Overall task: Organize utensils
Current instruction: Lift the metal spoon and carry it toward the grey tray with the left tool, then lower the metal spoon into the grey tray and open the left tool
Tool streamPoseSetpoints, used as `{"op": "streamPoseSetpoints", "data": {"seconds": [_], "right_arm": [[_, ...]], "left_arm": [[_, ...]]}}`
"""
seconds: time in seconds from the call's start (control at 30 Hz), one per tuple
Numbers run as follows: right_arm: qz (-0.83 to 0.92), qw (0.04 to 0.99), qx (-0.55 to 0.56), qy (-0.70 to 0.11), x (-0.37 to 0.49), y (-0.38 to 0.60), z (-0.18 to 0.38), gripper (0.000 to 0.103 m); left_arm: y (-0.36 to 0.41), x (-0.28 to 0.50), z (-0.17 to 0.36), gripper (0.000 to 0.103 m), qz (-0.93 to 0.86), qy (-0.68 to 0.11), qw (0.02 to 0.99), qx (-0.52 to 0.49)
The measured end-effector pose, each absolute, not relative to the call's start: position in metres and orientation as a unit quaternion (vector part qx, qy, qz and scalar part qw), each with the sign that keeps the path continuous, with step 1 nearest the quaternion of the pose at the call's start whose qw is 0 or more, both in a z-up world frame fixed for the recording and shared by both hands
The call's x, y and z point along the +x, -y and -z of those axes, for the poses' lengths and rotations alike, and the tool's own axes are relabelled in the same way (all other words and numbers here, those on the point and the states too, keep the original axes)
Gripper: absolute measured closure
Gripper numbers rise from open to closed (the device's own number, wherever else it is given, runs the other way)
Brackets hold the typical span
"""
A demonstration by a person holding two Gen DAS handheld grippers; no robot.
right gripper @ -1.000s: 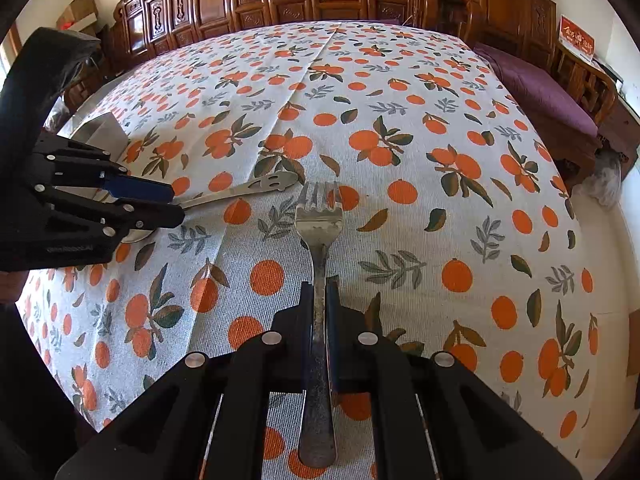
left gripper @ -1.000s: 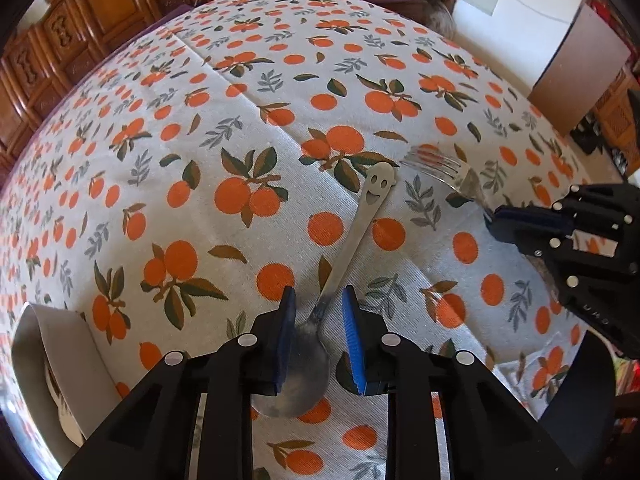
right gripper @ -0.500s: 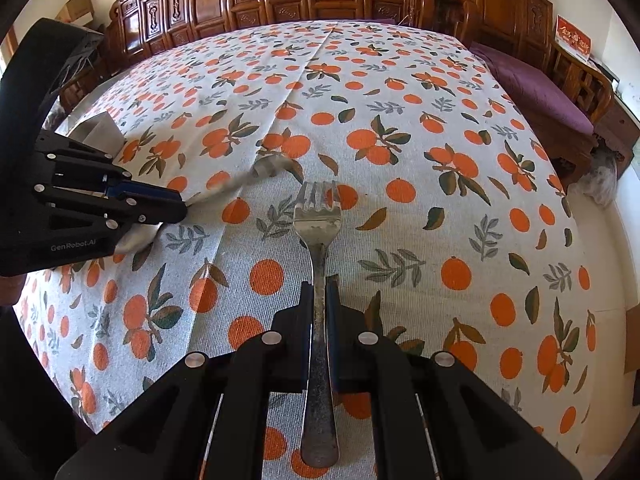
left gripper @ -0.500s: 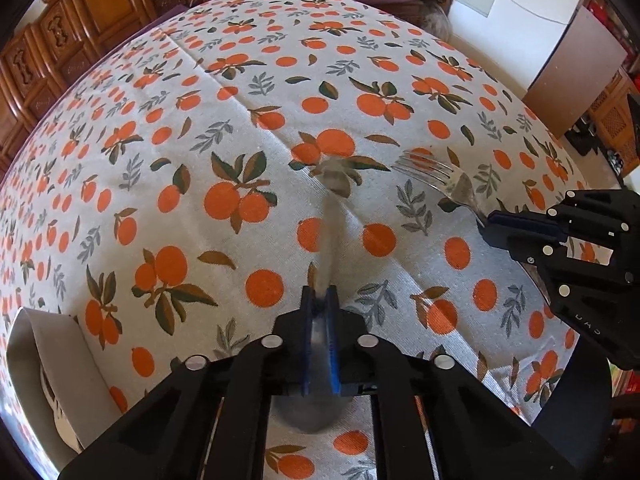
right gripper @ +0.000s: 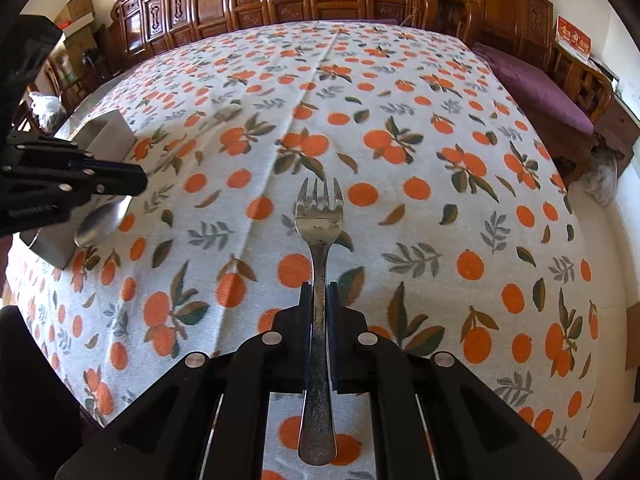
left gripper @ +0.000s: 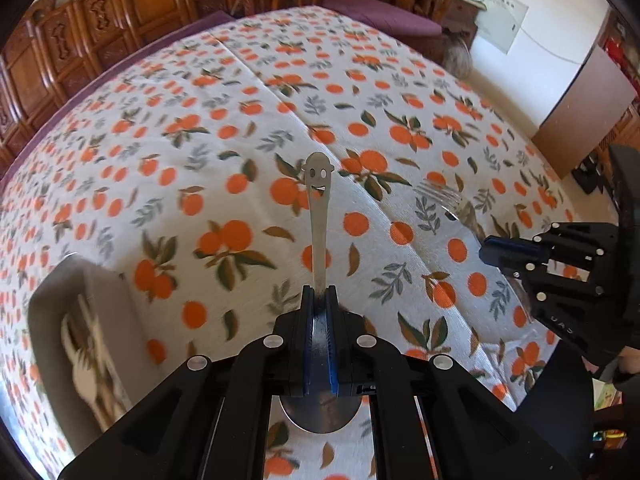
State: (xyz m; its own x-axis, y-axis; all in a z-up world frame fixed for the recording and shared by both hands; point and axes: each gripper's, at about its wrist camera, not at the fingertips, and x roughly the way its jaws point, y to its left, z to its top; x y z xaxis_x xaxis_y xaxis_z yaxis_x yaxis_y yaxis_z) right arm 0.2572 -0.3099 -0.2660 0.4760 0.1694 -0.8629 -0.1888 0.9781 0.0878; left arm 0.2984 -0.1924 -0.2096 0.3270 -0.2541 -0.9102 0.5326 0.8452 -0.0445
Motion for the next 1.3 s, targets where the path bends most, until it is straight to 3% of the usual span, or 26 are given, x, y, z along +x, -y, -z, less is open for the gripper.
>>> {"op": "streamPoseSetpoints", "data": {"seconds": [0.6, 1.03, 1.3], "right_arm": [[-0.162, 0.874, -0.032, -0.457, 0.253, 0.235, 0.210, 0.095], [-0.195, 0.866, -0.046, -0.458, 0.251, 0.194, 0.205, 0.095], [-0.206, 0.864, -0.048, -0.458, 0.251, 0.182, 0.204, 0.095]], "left_arm": [[0.068, 0.282, 0.156, 0.098, 0.167, -0.501, 0.847, 0.060], [-0.006, 0.281, 0.163, 0.098, 0.119, -0.511, 0.851, 0.020], [-0.014, 0.286, 0.199, 0.098, 0.099, -0.539, 0.837, 0.007]]}}
